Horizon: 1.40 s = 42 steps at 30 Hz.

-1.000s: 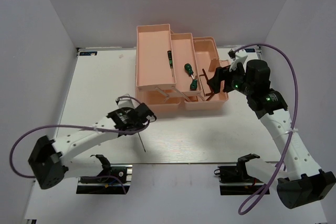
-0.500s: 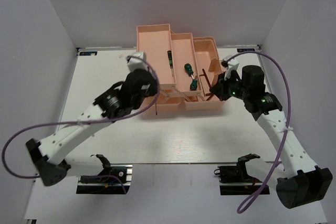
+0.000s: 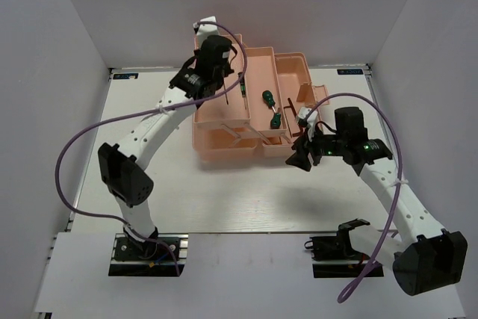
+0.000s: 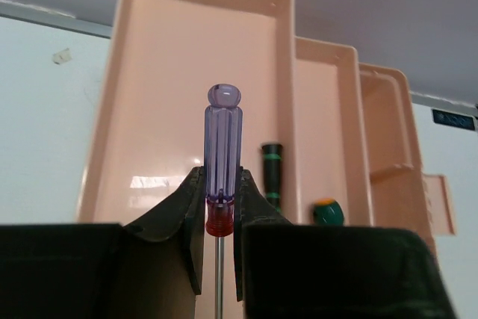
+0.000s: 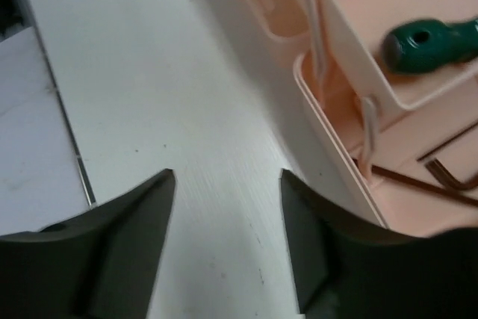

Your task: Sort the tools into containers

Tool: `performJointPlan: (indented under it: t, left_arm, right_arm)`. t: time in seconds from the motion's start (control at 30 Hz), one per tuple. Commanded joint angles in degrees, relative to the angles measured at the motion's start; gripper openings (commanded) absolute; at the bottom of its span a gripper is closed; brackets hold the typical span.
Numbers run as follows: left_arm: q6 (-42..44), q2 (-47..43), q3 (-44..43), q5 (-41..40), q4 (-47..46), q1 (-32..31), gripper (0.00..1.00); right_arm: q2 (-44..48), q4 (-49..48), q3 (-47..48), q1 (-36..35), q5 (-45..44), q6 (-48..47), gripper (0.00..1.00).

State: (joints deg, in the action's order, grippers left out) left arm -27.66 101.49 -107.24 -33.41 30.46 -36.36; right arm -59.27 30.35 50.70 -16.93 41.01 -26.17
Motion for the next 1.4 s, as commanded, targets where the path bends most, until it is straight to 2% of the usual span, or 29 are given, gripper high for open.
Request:
performJointPlan:
  t: [0.0, 0.07, 0.1, 0.2, 0.23, 0.3, 0.33, 0.4, 0.47, 0.5, 0.53, 0.57, 0.6, 0.63, 0.67, 0.77, 0.83, 0.9, 0.93, 1.03, 1.27, 1.3, 1.37]
  left_arm:
    - [1.9, 2.5, -7.3, 2.7, 2.8, 3.4, 0.06]
    - [1.9, 6.4, -11.6, 5.4, 5.6, 4.1, 0.19]
    - [1.9, 7.2, -12.3, 7.0, 6.1, 4.6, 0.38]
    - [2.6, 6.2, -10.7, 9.6, 4.9, 4.6, 0.65]
    - [2.6, 5.4, -10.0, 9.6, 4.9, 5.2, 0.73]
    - [3.7, 2.4, -8.6, 10.2, 4.3, 5.2, 0.77]
    - [3.7, 1.2, -8.1, 10.2, 4.3, 5.2, 0.79]
    - [5.0, -2.3, -6.3, 7.8, 5.8, 5.2, 0.79]
    - [5.0, -11.4, 0.5, 6.4, 6.7, 5.2, 0.77]
    - [5.0, -15.6, 4.5, 4.9, 6.7, 5.2, 0.73]
    - [5.0, -20.2, 14.1, 4.2, 5.2, 5.2, 0.6]
    - [4.5, -30.3, 19.6, 3.7, 4.1, 5.2, 0.49]
    - [2.1, -35.3, 25.0, 2.2, 3.4, 5.2, 0.33]
    - [0.0, -40.2, 34.9, 1.3, 4.2, 5.2, 0.22]
    - [-2.4, -44.5, 39.3, 0.3, 5.5, 5.2, 0.11]
    - [-14.2, -57.9, 52.3, -2.1, 14.8, 5.2, 0.14]
    - [-21.9, -63.3, 61.0, -0.5, 17.2, 5.2, 0.28]
    - [-25.9, -69.7, 65.6, 2.5, 19.4, 5.2, 0.42]
    - [-28.6, -71.2, 69.1, 3.3, 19.9, 5.2, 0.44]
    - [-30.6, -74.9, 73.7, 6.2, 19.9, 5.2, 0.47]
    - [-32.7, -75.4, 77.2, 9.8, 19.7, 5.2, 0.47]
    - [-33.3, -75.9, 78.7, 10.5, 18.2, 5.2, 0.47]
    - [-33.3, -75.9, 80.6, 13.2, 16.1, 5.2, 0.47]
  right_arm:
    - [-1.5, 1.3, 0.4, -0.6, 10.4, -9.1, 0.68]
    - [-3.4, 1.0, 0.5, -1.3, 13.9, -11.9, 0.72]
    - [-3.9, 0.7, 0.5, -2.1, 16.4, -13.1, 0.74]
    - [-7.9, -3.0, 0.8, -6.7, 16.7, -15.2, 0.74]
    - [-8.6, -4.1, 1.1, -7.9, 13.8, -15.2, 0.74]
    - [-12.0, -9.2, 2.1, -12.8, 10.8, -15.4, 0.73]
    - [-13.0, -10.9, 3.1, -13.6, 5.5, -14.8, 0.73]
    - [-17.3, -12.0, 6.5, -17.6, 2.1, -16.5, 0.71]
    - [-20.6, -12.3, 9.9, -20.2, -2.0, -17.2, 0.69]
    - [-21.7, -12.2, 12.6, -22.0, -4.6, -17.2, 0.69]
    - [-25.2, -11.3, 14.1, -22.7, -5.8, -17.9, 0.67]
    - [-26.5, -10.4, 17.0, -24.3, -9.6, -18.4, 0.66]
    - [-27.5, -10.2, 19.6, -25.5, -11.0, -18.5, 0.66]
    - [-30.3, -9.9, 20.9, -26.3, -12.3, -18.5, 0.64]
    - [-31.3, -9.7, 22.1, -27.4, -14.6, -18.3, 0.64]
    - [-35.4, -8.3, 27.6, -29.8, -17.9, -17.8, 0.63]
    - [-38.1, -8.3, 30.2, -31.7, -20.4, -17.9, 0.63]
    - [-39.4, -8.0, 31.6, -34.0, -23.2, -19.2, 0.63]
    - [-40.8, -8.5, 31.6, -35.6, -24.0, -20.0, 0.63]
    - [-43.1, -9.3, 31.8, -37.8, -27.5, -20.3, 0.63]
    - [-50.2, -14.0, 34.5, -39.9, -35.6, -19.0, 0.61]
    - [-50.9, -15.0, 35.3, -40.1, -36.1, -19.0, 0.6]
    - [-52.5, -15.1, 37.1, -40.5, -37.1, -18.7, 0.43]
